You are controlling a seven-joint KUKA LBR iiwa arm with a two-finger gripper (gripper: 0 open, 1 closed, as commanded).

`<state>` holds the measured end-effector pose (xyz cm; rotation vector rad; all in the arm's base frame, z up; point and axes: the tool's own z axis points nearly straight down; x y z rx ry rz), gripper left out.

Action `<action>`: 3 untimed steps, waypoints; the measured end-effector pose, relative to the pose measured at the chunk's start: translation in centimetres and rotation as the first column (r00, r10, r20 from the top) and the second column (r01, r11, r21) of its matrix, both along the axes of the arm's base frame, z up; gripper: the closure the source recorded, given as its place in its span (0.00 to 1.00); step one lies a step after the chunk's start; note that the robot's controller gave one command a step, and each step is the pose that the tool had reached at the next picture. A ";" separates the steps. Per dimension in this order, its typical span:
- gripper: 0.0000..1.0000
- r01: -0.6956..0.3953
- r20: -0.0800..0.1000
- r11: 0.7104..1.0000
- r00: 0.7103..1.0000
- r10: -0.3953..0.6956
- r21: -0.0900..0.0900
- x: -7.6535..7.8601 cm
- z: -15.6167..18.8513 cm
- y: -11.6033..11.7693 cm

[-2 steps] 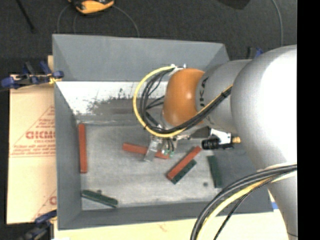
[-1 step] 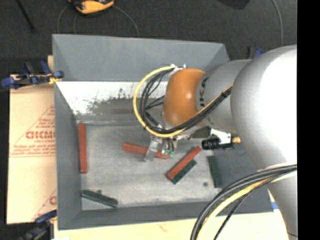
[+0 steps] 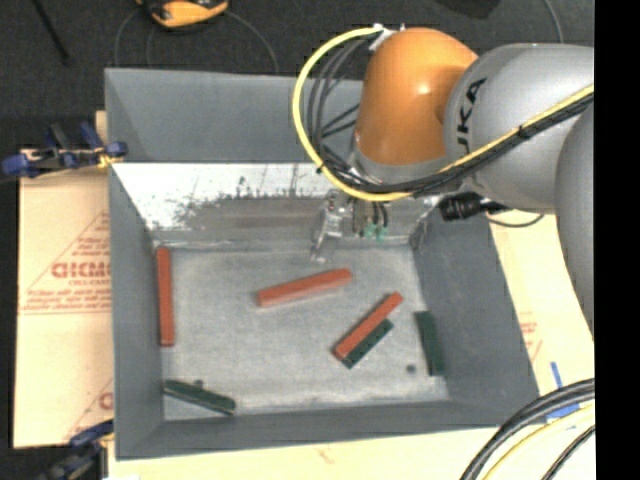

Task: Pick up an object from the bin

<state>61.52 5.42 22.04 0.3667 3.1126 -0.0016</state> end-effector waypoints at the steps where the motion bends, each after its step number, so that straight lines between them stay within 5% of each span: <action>1: 0.00 -0.001 -0.003 1.000 1.000 0.001 0.000 -0.1 -0.1 0.0; 2: 0.00 -0.002 -0.003 1.000 1.000 0.002 0.000 -0.1 -0.1 0.0; 3: 0.00 -0.193 0.006 0.981 0.981 0.193 -0.001 1.0 -3.3 -0.1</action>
Offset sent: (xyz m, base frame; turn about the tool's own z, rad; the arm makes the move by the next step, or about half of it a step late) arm 0.0000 0.0000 0.0000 0.0000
